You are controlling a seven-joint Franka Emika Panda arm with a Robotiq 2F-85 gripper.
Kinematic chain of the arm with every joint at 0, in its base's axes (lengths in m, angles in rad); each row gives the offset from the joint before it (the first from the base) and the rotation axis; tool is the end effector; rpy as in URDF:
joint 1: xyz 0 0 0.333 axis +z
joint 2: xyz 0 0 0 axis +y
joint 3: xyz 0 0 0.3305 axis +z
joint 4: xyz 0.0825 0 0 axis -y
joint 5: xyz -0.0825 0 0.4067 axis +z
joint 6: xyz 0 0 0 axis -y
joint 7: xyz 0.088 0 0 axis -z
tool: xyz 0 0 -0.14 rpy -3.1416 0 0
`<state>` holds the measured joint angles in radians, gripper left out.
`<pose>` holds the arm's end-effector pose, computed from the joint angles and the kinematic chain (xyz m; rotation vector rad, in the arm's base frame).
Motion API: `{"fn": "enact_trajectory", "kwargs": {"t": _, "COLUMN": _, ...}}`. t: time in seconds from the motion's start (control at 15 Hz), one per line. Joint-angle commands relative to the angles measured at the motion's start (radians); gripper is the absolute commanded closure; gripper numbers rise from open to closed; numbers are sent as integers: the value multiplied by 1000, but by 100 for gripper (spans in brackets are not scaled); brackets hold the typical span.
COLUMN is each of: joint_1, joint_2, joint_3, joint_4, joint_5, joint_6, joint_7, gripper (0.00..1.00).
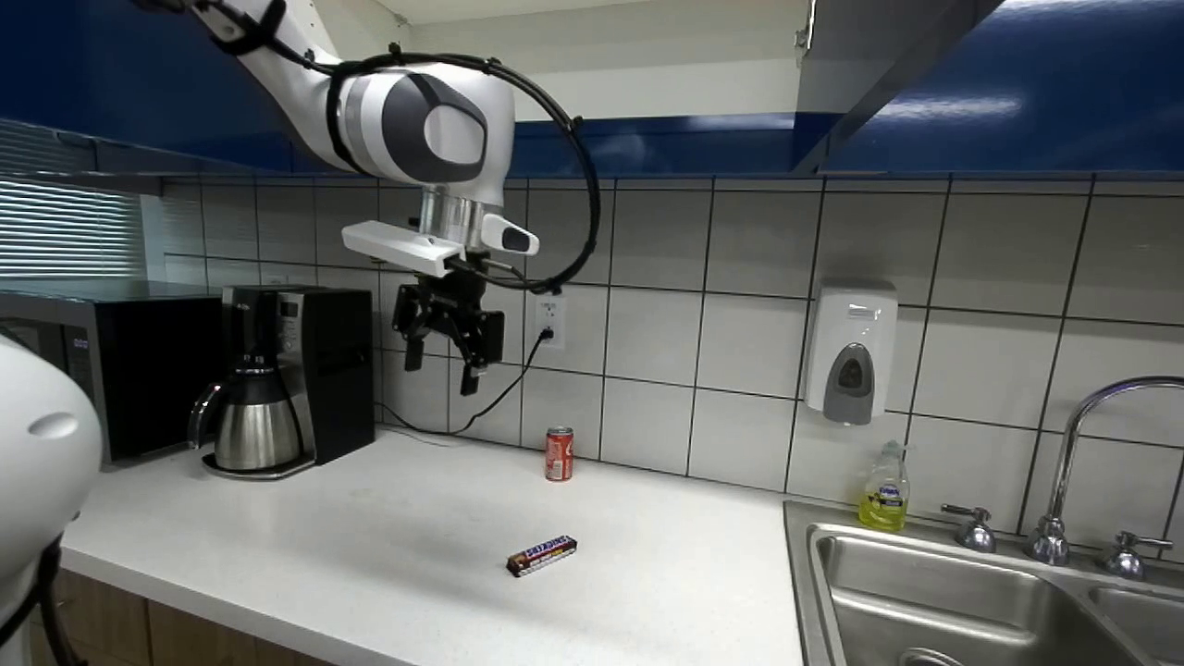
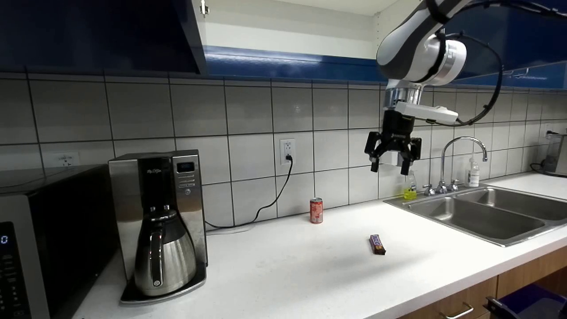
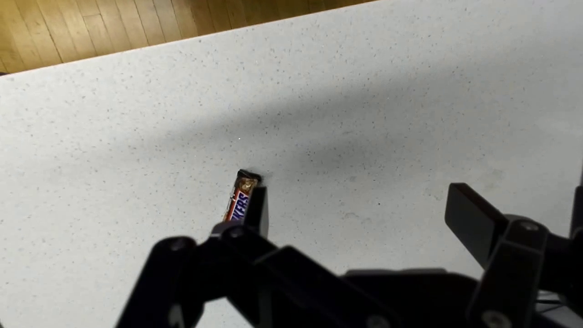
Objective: Put the brown packet in the open cabinet.
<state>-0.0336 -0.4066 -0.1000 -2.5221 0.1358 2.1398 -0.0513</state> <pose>0.4250 -0.0463 0.3913 -2.9809 0.2190 -0.0518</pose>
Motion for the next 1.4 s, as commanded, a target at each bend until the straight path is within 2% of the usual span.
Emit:
{"fn": "enact_trajectory", "kwargs": {"t": 0.0, "joint_1": -14, "joint_2": 121, "joint_3": -10, "joint_4": 44, "joint_5": -8, "joint_6": 67, "joint_7": -23, "gripper": 0}}
{"fn": "enact_trajectory", "kwargs": {"t": 0.47, "joint_1": -23, "joint_2": 326, "joint_3": -23, "joint_4": 107, "joint_5": -4, "joint_6": 188, "joint_7": -32, "gripper": 0}}
{"fn": "enact_trajectory", "kwargs": {"t": 1.33, "joint_1": -55, "joint_2": 681, "joint_3": -10, "joint_4": 299, "joint_5": 4, "joint_6": 296, "joint_7": -22, "gripper": 0}}
